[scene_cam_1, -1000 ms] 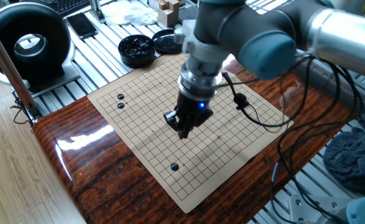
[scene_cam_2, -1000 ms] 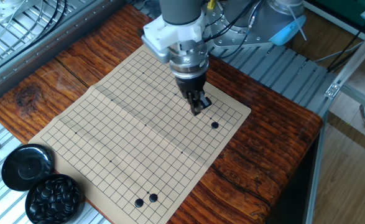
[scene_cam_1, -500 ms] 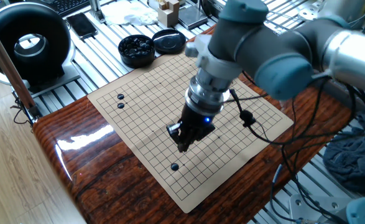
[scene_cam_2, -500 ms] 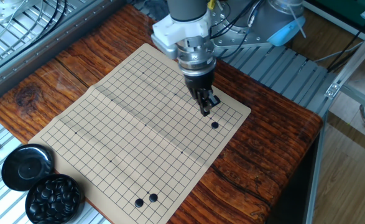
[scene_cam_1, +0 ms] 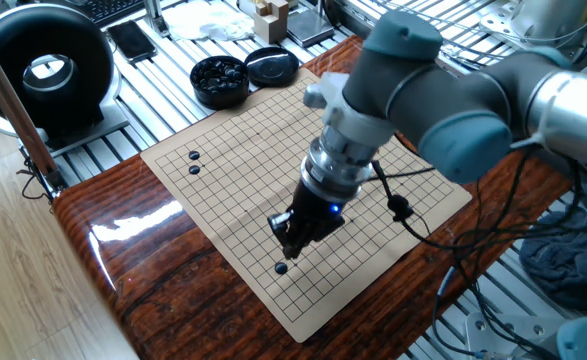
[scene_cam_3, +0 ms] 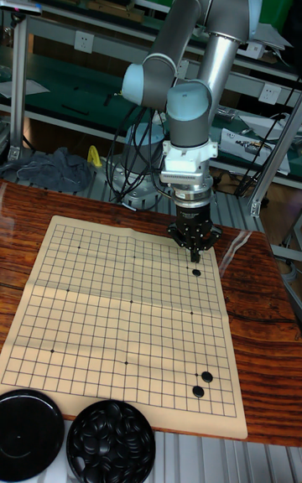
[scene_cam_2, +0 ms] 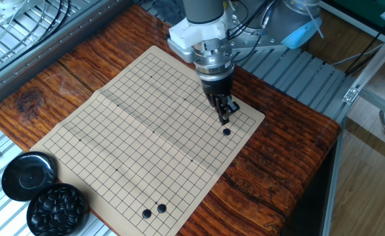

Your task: Play the first move as black on the 3-4 point in the upper right corner of the Go board

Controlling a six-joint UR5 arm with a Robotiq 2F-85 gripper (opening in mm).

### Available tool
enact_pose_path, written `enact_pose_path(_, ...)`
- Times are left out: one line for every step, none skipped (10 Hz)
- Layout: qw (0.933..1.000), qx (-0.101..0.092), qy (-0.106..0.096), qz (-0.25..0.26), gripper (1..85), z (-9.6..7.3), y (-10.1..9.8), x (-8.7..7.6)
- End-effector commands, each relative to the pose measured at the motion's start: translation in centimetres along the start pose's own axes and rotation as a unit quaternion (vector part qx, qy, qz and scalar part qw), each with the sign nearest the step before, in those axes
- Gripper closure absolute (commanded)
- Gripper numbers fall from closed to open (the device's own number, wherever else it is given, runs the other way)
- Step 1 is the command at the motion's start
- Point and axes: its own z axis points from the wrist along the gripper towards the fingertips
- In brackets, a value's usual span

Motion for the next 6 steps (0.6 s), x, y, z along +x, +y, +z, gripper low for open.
enact_pose_path(1.0,-0.005,0.0,-0.003,84.3,0.95,-0.29,0.85)
enact_pose_path(1.0,-0.003,0.004,-0.007,84.3,1.03,-0.46,1.11)
enact_pose_path(0.9999,0.004,0.008,-0.011,84.3,1.14,-0.8,1.35)
enact_pose_path(0.9998,0.008,0.011,-0.012,84.3,1.23,-0.99,1.48)
enact_pose_path(0.9998,0.009,0.011,-0.012,84.3,1.33,-1.11,1.55)
enact_pose_path(0.9998,0.005,0.01,-0.013,84.3,1.45,-1.06,1.61)
